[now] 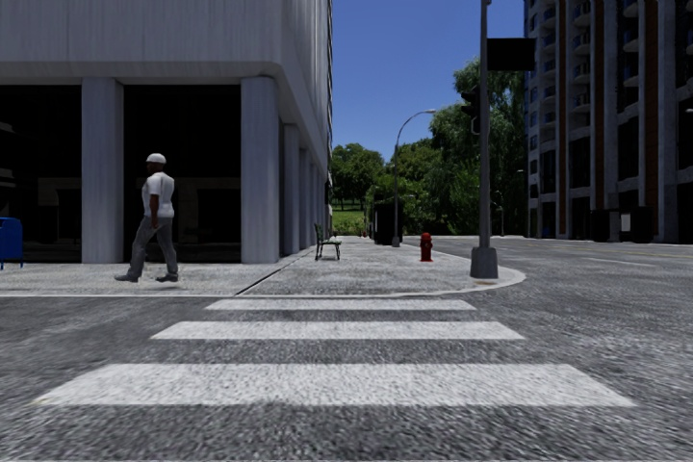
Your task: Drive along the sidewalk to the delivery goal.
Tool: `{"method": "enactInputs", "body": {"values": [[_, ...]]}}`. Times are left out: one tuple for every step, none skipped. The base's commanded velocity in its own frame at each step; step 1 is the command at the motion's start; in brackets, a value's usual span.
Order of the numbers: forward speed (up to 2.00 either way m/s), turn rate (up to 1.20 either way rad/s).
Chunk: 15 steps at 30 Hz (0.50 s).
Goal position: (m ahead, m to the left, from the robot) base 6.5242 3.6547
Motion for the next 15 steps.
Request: {"method": "enactInputs", "body": {"values": [[2.00, 0.00], [2.00, 0.00], [2.00, 0.00], [2.00, 0.00], [2.00, 0.00], [2.00, 0.00], [2.00, 0.00], [2.00, 0.00], [2.00, 0.00], [2.00, 0.00], [2.00, 0.00], [2.00, 0.00], [2.00, 0.00], [2.00, 0.00], [2.00, 0.00]]}}
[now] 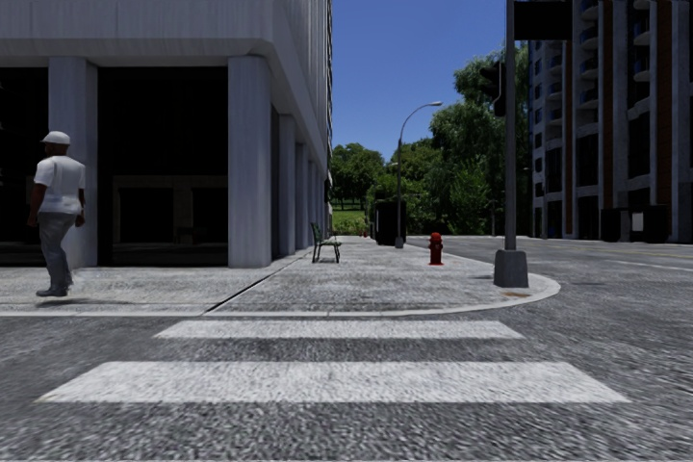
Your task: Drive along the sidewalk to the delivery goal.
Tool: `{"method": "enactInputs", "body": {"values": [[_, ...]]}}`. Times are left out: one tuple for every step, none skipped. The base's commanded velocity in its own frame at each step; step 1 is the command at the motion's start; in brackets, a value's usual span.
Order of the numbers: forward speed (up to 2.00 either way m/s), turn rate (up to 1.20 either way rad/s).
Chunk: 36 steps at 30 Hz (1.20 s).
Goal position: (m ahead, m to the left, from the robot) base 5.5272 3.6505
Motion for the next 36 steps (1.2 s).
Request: {"method": "enactInputs", "body": {"values": [[2.00, 0.00], [2.00, 0.00], [2.00, 0.00], [2.00, 0.00], [2.00, 0.00], [2.00, 0.00], [2.00, 0.00], [2.00, 0.00], [2.00, 0.00], [2.00, 0.00], [2.00, 0.00], [2.00, 0.00], [2.00, 0.00], [2.00, 0.00], [2.00, 0.00], [2.00, 0.00], [2.00, 0.00], [2.00, 0.00], [2.00, 0.00], [2.00, 0.00], [2.00, 0.00], [2.00, 0.00], [2.00, 0.00], [2.00, 0.00], [2.00, 0.00], [2.00, 0.00], [2.00, 0.00], [2.00, 0.00], [2.00, 0.00], [2.00, 0.01], [1.97, 0.05], [1.97, 0.05], [1.91, 0.10], [1.76, 0.12], [1.61, 0.14], [1.51, 0.19]]}}
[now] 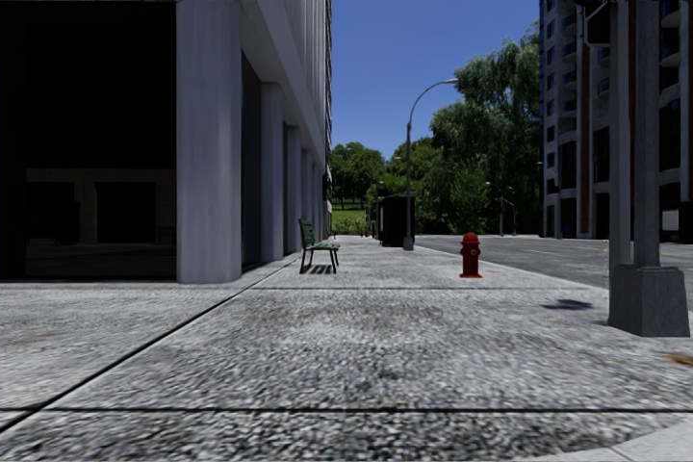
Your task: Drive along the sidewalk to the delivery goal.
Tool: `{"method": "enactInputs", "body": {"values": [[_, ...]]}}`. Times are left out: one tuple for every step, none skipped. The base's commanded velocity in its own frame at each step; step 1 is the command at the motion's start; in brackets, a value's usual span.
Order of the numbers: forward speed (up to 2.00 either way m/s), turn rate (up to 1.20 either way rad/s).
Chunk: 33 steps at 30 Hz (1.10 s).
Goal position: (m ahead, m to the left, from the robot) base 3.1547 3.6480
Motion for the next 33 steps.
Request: {"method": "enactInputs", "body": {"values": [[1.51, 0.19], [1.44, 0.25], [1.42, 0.26], [1.41, 0.31], [1.41, 0.35], [1.41, 0.35], [1.40, 0.36], [1.39, 0.38], [1.37, 0.38], [1.37, 0.38], [1.36, 0.40], [1.35, 0.45], [1.35, 0.45], [1.35, 0.45], [1.35, 0.45], [1.35, 0.45], [1.35, 0.45], [1.35, 0.45], [1.35, 0.45], [1.35, 0.45], [1.35, 0.45], [1.35, 0.45], [1.35, 0.45], [1.35, 0.45], [1.35, 0.47], [1.35, 0.47], [1.35, 0.49], [1.35, 0.50], [1.35, 0.54], [1.35, 0.55], [1.35, 0.55], [1.35, 0.55], [1.35, 0.55]]}}
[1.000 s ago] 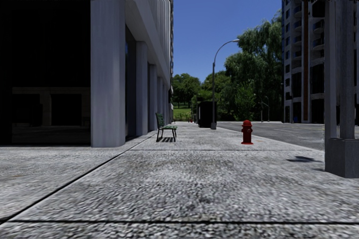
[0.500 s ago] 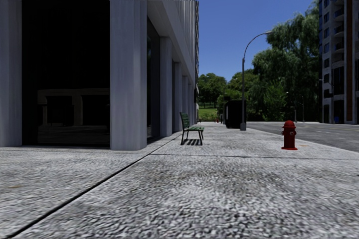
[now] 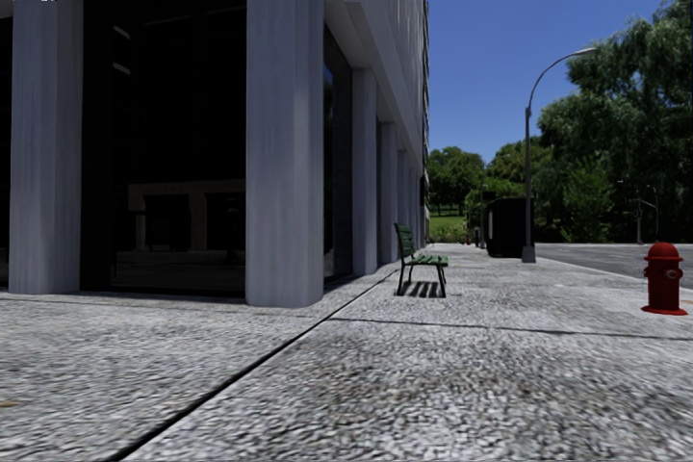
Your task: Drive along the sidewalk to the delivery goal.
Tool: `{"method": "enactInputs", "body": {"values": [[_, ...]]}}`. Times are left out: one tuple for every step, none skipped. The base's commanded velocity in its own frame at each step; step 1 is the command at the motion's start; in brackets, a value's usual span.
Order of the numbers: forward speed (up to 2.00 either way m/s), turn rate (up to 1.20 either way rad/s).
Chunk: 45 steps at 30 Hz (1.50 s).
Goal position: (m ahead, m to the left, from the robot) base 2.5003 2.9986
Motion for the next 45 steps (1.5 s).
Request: {"method": "enactInputs", "body": {"values": [[1.35, 0.55], [1.35, 0.55], [1.34, 0.55], [1.34, 0.55], [1.33, 0.55], [1.33, 0.56], [1.32, 0.56], [1.32, 0.56], [1.31, 0.56], [1.30, 0.59], [1.30, 0.60], [1.30, 0.60], [1.29, 0.62], [1.29, 0.64], [1.28, 0.65], [1.28, 0.66], [1.28, 0.66], [1.28, 0.66], [1.28, 0.66], [1.28, 0.66], [1.28, 0.66], [1.28, 0.66], [1.28, 0.66], [1.28, 0.66], [1.28, 0.66], [1.28, 0.66], [1.28, 0.66], [1.28, 0.66], [1.28, 0.66], [1.29, 0.66], [1.32, 0.66], [1.33, 0.66], [1.33, 0.66], [1.34, 0.66], [1.34, 0.66], [1.34, 0.66], [1.34, 0.66], [1.34, 0.66], [1.34, 0.66], [1.34, 0.66], [1.34, 0.66], [1.34, 0.66], [1.34, 0.66], [1.34, 0.66], [1.34, 0.66]]}}
